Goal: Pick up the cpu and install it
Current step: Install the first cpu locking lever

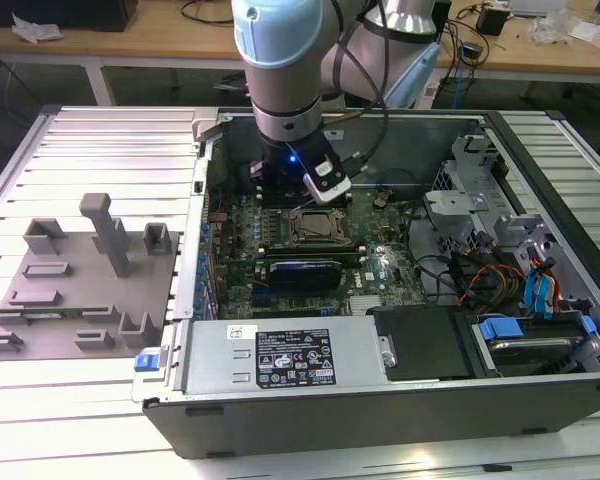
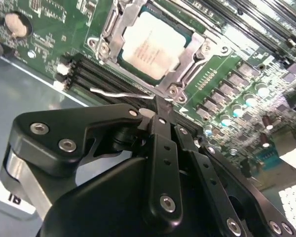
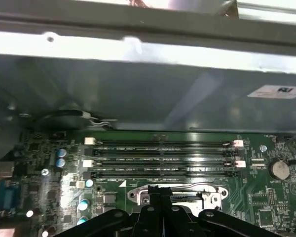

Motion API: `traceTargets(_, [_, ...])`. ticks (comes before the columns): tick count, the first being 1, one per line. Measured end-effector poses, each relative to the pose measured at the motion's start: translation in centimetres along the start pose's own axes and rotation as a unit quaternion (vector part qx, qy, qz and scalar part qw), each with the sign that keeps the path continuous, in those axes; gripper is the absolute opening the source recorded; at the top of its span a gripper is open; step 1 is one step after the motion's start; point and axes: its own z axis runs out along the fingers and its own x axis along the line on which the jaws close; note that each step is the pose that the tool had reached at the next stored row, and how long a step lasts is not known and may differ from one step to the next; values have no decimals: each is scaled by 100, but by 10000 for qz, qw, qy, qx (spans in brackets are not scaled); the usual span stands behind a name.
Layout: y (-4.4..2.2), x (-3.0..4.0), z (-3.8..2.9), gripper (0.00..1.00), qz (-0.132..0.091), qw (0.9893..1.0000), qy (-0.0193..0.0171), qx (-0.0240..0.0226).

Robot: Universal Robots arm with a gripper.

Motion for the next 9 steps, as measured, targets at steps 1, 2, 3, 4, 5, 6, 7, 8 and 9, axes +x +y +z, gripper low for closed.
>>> traceTargets(1, [3, -19, 16, 11, 44, 10000, -10, 6])
traceTargets(2, [10, -45, 29, 11, 72, 10000, -14, 10])
traceTargets(3, [17, -63, 36, 11, 80, 10000, -13, 11])
traceTargets(4, [27, -85, 42, 11, 87, 10000, -10, 13])
traceTargets(5, [41, -104, 49, 11, 93, 10000, -6, 13])
traceTargets(6, [51, -119, 55, 11, 97, 10000, -2, 14])
traceTargets(7, [64, -138, 63, 11, 103, 9999, 3, 14])
traceTargets(8, [74, -150, 68, 11, 107, 9999, 5, 14])
traceTargets(9, [87, -159, 74, 11, 110, 9999, 8, 15])
